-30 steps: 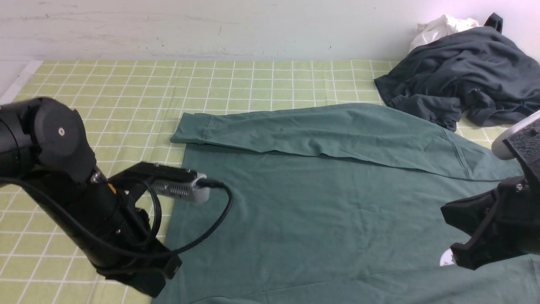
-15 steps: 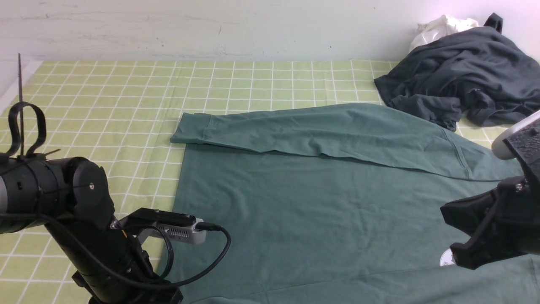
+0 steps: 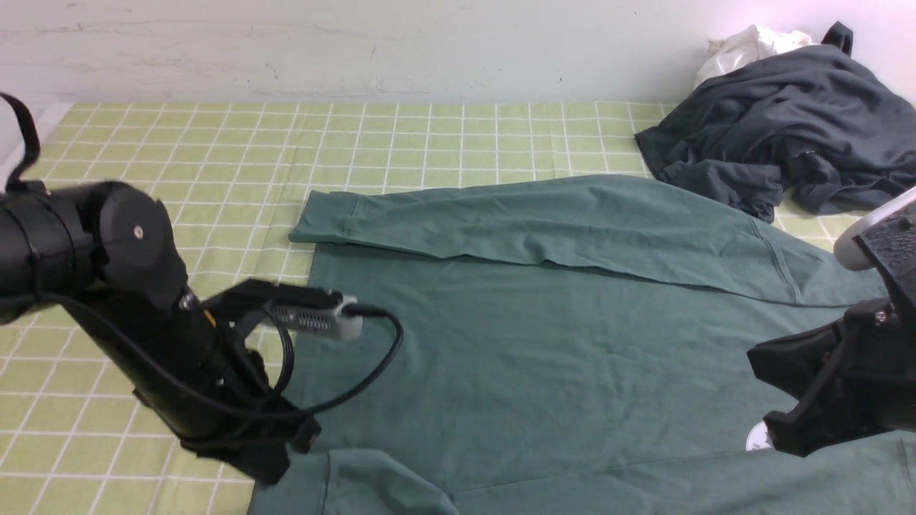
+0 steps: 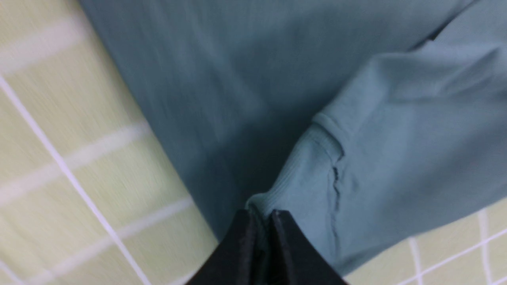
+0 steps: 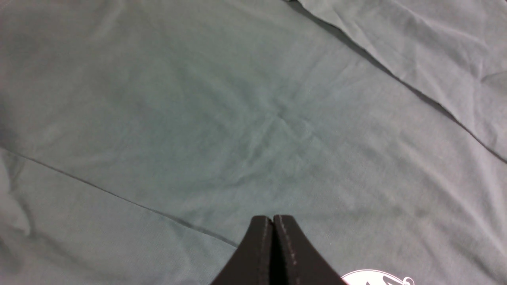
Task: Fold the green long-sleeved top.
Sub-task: Use the left arm to drag and place the cuff at the centered position on the left edge of the fabric
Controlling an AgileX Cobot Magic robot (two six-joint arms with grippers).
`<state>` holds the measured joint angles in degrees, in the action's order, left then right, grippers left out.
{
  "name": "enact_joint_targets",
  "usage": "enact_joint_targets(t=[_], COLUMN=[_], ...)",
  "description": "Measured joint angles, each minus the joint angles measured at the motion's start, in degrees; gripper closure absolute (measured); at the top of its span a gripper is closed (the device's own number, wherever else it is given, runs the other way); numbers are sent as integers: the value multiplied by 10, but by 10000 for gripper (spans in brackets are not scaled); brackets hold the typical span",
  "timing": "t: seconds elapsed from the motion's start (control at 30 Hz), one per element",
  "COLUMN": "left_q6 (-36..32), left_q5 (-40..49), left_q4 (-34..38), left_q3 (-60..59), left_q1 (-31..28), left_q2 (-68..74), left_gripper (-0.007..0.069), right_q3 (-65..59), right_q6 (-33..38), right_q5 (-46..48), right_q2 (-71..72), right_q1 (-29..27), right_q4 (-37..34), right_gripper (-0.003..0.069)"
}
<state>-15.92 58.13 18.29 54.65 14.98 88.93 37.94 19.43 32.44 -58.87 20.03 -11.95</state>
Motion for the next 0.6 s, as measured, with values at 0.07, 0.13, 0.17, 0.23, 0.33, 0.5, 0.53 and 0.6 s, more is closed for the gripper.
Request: enact_joint_targets(t=[0.07,0.13,0.17,0.23,0.33,0.5,0.53,0.6], left_q6=[-12,-16,-16,-16,-15,-5,-1,10], left_q5=[-12,-39,-54,-71,-77,-71,-65,-56], left_q4=[-3,-11,-17,-29,-58,-92,-106,-119], left_q3=[59,94,112,143,184,258,291,322], left_q1=[0,0,0,0,0,0,0,-1], left_q2=[-9,-9,-6,6,37,128,168,208], left_gripper=[608,608,608,608,608,608,608,608], right_q3=[0,0,0,0,0,0,0,0], right_q6=[0,0,0,0,0,0,0,0], right_q5=[-2,-4,-4,-4,-4,-4,-4,-4], right_q2=[0,0,0,0,0,0,0,0], right_q1=[0,0,0,0,0,0,0,0], right_q4=[0,0,0,1,3,7,9,10], right_gripper=[674,674,674,674,674,674,674,674])
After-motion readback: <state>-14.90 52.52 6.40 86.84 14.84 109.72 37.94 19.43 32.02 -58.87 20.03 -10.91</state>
